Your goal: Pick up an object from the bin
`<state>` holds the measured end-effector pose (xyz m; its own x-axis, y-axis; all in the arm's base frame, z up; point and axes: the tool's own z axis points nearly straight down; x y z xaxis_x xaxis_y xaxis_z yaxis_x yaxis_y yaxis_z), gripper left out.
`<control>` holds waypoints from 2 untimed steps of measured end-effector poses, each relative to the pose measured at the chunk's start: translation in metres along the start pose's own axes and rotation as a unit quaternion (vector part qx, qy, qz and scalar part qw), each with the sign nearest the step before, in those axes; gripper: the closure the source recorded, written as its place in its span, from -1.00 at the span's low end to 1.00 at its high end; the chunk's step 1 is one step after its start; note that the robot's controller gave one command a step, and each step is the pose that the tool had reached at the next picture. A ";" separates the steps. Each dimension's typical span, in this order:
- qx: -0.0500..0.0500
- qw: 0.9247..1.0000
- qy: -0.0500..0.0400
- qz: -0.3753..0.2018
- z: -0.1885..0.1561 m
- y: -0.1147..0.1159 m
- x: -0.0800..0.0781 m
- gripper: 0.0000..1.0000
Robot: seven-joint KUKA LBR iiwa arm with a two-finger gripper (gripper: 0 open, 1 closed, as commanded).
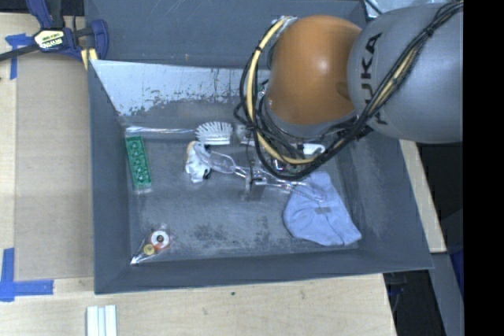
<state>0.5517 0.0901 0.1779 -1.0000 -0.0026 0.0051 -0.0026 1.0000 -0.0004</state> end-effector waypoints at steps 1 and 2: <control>-0.001 1.000 -0.004 0.002 -0.005 -0.001 -0.002 -1.00; 0.000 0.999 -0.004 0.053 0.109 -0.053 -0.041 -1.00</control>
Offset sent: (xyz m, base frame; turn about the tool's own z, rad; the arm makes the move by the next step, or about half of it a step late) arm 0.0386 -0.0498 -0.1079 0.0998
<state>0.5921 0.0373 0.0692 -0.9947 0.1024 -0.0039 0.1024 0.9947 -0.0005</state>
